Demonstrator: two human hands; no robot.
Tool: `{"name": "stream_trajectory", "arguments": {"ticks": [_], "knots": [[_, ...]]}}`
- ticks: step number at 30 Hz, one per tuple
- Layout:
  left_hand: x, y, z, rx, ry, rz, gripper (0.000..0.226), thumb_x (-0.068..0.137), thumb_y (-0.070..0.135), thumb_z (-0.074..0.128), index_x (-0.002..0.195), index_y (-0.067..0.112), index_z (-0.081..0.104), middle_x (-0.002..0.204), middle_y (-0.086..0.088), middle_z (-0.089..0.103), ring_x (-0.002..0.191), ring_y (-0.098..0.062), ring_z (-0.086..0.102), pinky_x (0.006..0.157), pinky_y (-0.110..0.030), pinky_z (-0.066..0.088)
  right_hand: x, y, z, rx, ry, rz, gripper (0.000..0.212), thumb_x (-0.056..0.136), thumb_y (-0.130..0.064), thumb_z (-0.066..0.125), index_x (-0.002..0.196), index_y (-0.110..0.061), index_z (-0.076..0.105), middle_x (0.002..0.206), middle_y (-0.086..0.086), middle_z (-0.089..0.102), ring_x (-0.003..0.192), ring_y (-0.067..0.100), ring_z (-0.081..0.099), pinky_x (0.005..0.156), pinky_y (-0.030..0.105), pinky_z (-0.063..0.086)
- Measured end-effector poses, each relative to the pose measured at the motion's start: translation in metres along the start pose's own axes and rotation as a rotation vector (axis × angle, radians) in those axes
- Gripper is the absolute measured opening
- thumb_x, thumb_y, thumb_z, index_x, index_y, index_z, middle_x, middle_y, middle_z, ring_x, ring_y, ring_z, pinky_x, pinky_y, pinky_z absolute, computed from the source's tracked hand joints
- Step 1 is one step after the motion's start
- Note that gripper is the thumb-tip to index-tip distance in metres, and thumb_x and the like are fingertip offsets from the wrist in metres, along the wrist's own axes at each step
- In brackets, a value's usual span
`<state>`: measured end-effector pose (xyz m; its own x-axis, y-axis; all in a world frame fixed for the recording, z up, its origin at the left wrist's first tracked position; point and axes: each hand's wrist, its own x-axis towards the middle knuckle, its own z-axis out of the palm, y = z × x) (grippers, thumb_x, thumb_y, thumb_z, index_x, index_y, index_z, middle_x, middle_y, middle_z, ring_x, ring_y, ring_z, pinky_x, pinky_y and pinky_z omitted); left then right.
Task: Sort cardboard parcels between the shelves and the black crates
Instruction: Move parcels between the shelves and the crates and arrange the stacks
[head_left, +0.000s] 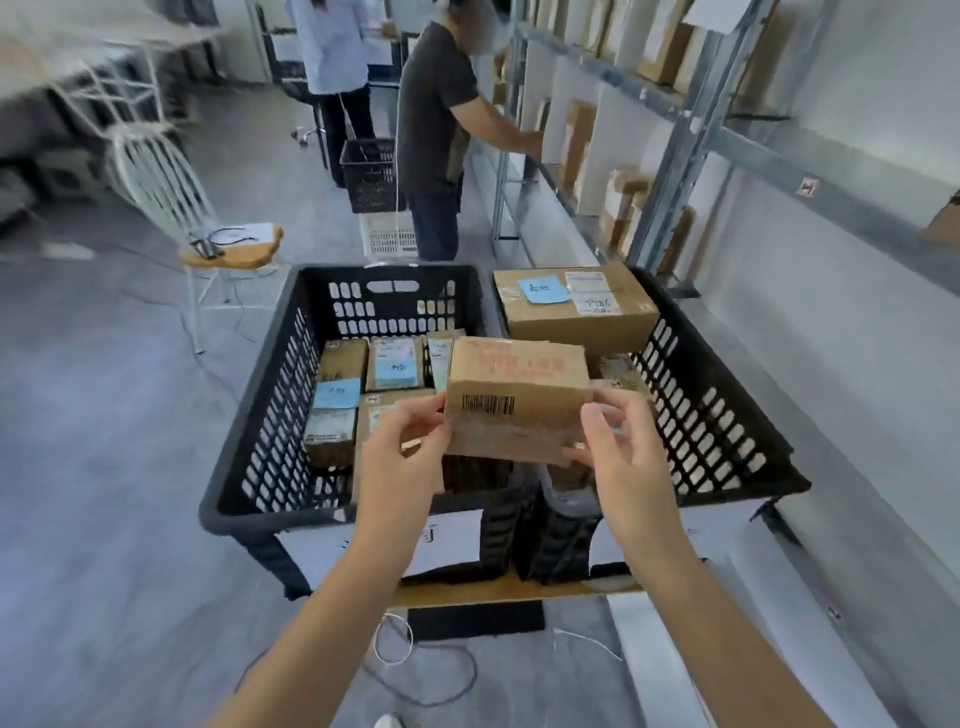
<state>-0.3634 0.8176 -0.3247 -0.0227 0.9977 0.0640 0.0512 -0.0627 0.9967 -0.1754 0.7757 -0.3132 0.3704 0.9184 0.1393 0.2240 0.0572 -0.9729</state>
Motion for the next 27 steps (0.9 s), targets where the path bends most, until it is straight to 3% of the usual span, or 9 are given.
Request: {"name": "stream_trajectory", "arguments": {"ticks": [2,4,8,13,15,17,20,23,27], "knots": [[0.011,-0.001,-0.016,-0.037,0.03,-0.046,0.022,0.096,0.014,0.063,0.09,0.034,0.07,0.104,0.014,0.072,0.097,0.0,0.064,0.081,-0.02,0.047,0.014,-0.001,0.021,0.027,-0.04,0.013,0.012,0.103,-0.041,0.043,0.1,-0.043,0.055,0.108,-0.014,0.065,0.105,0.006,0.064,0.091,0.036,0.055],[0.022,-0.005,-0.032,-0.061,0.058,-0.101,0.026,0.096,0.013,0.06,0.087,0.036,0.068,0.103,0.015,0.073,0.098,-0.001,0.065,0.082,-0.027,0.047,0.025,-0.002,0.042,0.051,-0.092,0.023,0.026,0.099,-0.052,0.039,0.098,-0.031,0.053,0.103,-0.013,0.067,0.105,0.004,0.063,0.091,0.031,0.055],[0.044,-0.016,-0.06,-0.107,0.089,-0.187,0.024,0.096,0.01,0.053,0.093,0.029,0.069,0.105,0.0,0.075,0.107,-0.027,0.067,0.091,-0.054,0.053,0.042,-0.001,0.078,0.099,-0.171,0.12,0.058,0.085,-0.067,0.038,0.1,-0.013,0.053,0.092,-0.016,0.069,0.097,-0.003,0.063,0.078,0.013,0.054],[0.077,-0.031,-0.082,-0.124,0.091,-0.204,0.018,0.095,0.006,0.049,0.089,0.014,0.065,0.101,-0.008,0.075,0.102,-0.031,0.069,0.092,-0.055,0.054,0.063,0.005,0.105,0.06,-0.171,0.221,0.042,0.093,-0.066,0.042,0.082,-0.037,0.071,0.097,-0.006,0.072,0.091,-0.002,0.067,0.068,0.011,0.053],[0.09,-0.036,-0.087,-0.132,0.094,-0.229,0.023,0.095,0.008,0.05,0.079,0.019,0.063,0.098,-0.008,0.075,0.1,-0.03,0.069,0.094,-0.056,0.053,0.071,0.008,0.112,0.019,-0.159,0.245,0.041,0.091,-0.065,0.049,0.073,-0.032,0.066,0.104,0.001,0.069,0.094,0.003,0.066,0.076,0.022,0.058],[0.102,-0.04,-0.089,-0.178,0.096,-0.259,0.026,0.096,0.007,0.051,0.077,0.02,0.064,0.099,-0.008,0.075,0.101,-0.028,0.069,0.094,-0.052,0.054,0.078,0.012,0.115,-0.008,-0.147,0.248,0.049,0.08,-0.068,0.053,0.078,-0.019,0.059,0.105,0.006,0.066,0.1,0.015,0.064,0.092,0.043,0.055],[0.114,-0.045,-0.088,-0.304,0.075,-0.317,0.02,0.102,0.013,0.049,0.102,0.012,0.069,0.113,-0.009,0.073,0.108,-0.021,0.069,0.094,-0.048,0.056,0.088,0.008,0.123,-0.003,-0.136,0.214,0.047,0.076,-0.062,0.059,0.079,-0.015,0.055,0.102,0.013,0.062,0.101,0.029,0.06,0.096,0.057,0.049],[0.122,-0.047,-0.091,-0.385,-0.045,-0.348,0.031,0.103,0.032,0.05,0.12,0.013,0.068,0.12,-0.006,0.071,0.112,-0.018,0.068,0.092,-0.047,0.056,0.097,0.007,0.135,-0.023,-0.105,0.17,0.036,0.077,-0.055,0.061,0.081,-0.019,0.056,0.096,0.011,0.064,0.097,0.031,0.059,0.087,0.053,0.048],[0.136,-0.047,-0.102,-0.347,-0.119,-0.354,0.039,0.093,0.038,0.061,0.121,0.012,0.067,0.115,-0.004,0.074,0.106,-0.019,0.071,0.093,-0.045,0.056,0.105,0.01,0.15,0.006,-0.09,0.168,0.02,0.079,-0.043,0.063,0.092,-0.029,0.06,0.092,-0.007,0.069,0.09,0.007,0.064,0.074,0.031,0.049]]}}
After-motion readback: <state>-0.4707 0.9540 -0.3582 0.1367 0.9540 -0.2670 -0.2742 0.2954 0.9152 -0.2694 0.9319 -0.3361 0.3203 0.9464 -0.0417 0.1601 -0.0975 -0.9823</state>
